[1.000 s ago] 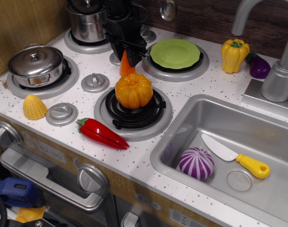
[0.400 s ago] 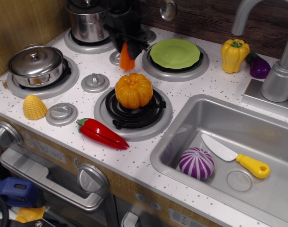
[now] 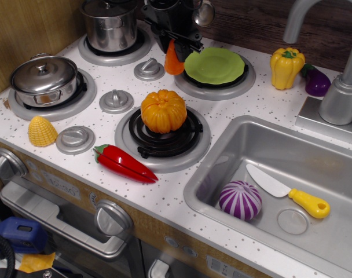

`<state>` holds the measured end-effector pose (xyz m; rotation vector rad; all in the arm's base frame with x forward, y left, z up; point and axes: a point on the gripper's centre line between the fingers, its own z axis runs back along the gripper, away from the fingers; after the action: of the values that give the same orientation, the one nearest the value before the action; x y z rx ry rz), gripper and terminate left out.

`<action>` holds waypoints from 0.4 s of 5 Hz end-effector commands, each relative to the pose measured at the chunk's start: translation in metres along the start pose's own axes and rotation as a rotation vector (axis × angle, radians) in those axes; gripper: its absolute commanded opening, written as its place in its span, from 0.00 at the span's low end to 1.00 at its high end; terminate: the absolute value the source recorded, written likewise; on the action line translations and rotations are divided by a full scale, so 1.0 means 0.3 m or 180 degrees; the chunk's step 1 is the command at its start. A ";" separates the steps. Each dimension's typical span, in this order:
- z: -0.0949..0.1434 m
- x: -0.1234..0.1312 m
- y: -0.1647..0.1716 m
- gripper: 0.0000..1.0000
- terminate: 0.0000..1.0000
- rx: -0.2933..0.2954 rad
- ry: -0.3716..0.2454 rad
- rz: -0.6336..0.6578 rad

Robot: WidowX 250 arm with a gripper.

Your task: Put carrot on plate

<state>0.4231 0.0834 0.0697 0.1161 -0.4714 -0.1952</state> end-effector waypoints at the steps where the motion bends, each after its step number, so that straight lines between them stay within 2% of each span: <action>1: 0.048 0.131 -0.003 0.00 0.00 0.0043 -0.0428 -0.0139; 2: 0.015 0.151 -0.012 0.00 0.00 -0.0002 -0.0507 -0.0168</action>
<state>0.4560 0.0674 0.0631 0.0718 -0.5765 -0.2446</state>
